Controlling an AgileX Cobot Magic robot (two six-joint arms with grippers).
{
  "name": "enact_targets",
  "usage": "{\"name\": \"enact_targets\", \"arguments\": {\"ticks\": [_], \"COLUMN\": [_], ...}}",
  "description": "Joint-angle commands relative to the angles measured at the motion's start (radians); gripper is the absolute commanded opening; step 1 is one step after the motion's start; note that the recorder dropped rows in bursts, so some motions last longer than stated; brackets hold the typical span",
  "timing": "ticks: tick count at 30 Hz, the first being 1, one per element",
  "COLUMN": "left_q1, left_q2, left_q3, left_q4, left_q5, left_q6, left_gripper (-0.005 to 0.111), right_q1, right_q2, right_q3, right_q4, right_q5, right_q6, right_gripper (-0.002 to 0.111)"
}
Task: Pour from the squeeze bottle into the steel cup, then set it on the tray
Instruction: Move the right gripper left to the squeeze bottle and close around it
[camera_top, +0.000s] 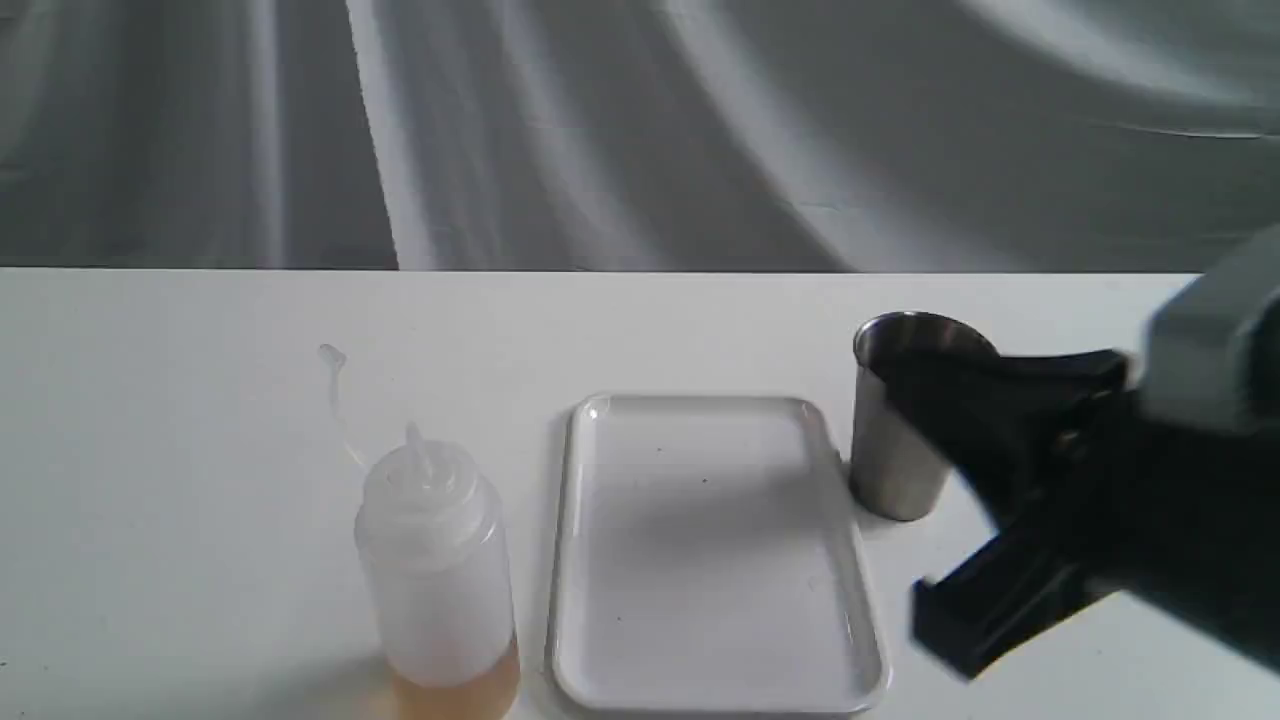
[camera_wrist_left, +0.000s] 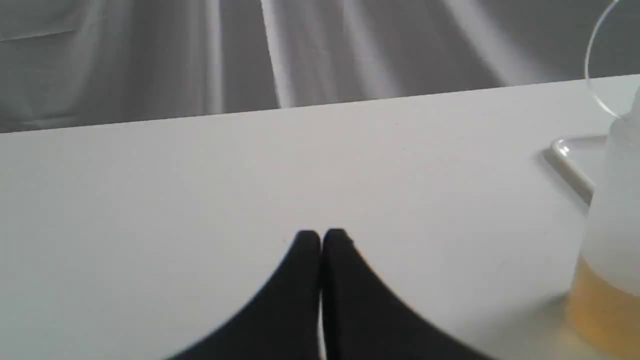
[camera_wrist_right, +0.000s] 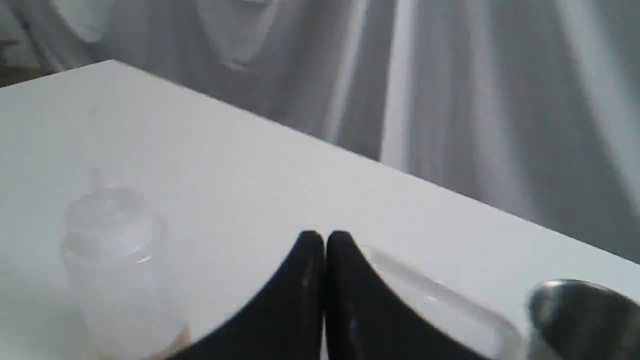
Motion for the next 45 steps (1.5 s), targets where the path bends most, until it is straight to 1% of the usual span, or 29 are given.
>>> {"name": "enact_targets", "arguments": {"ticks": [1,3,7,14,18,21,27,34,41,43,45], "left_q1": [0.002,0.002,0.002,0.002,0.002,0.002,0.002,0.002,0.002,0.002,0.002], "left_q2": [-0.003,-0.003,-0.003,-0.003,-0.003,-0.003,-0.003,-0.003,-0.003,-0.003,-0.003], "left_q3": [0.004,0.004,0.004,0.004,0.004,0.004,0.004,0.004,0.004,0.004,0.004], "left_q4": [-0.001,-0.001,-0.001,-0.001,-0.001,-0.001,-0.001,-0.001,-0.001,-0.001,-0.001], "left_q5": [-0.008,-0.008,-0.008,-0.008,-0.008,-0.008,-0.008,-0.008,-0.008,-0.008,-0.008], "left_q6": [-0.004,-0.002,-0.002,-0.002,-0.002,-0.002,-0.002,-0.002,-0.004,-0.004,-0.004], "left_gripper": [0.000,0.000,0.000,0.000,0.000,0.000,0.000,0.000,0.000,0.000,0.000], "right_q1": [0.102,0.148,0.193,0.224,0.225,0.225,0.244,0.273,0.273,0.273,0.273], "right_q2": [0.153,0.251,0.424,0.651,0.759,0.828,0.889,0.933,0.933,0.933,0.933], "right_q3": [-0.007,-0.007,-0.007,-0.007,-0.014,-0.072,-0.177,-0.204,-0.204,-0.204,-0.204], "right_q4": [-0.016,-0.016,0.008,0.023,0.021,0.016,0.010,0.011,0.014,0.014,0.014], "right_q5": [-0.166,-0.234,-0.339,-0.475,-0.582,-0.550,-0.483,-0.465,-0.454,-0.449,-0.447], "right_q6": [-0.055,-0.083,-0.100,-0.106,-0.106,-0.106,-0.096,-0.096,-0.093,-0.093,-0.093], "right_gripper": [0.000,0.000,0.000,0.000,0.000,0.000,0.000,0.000,0.000,0.004,0.012]}}
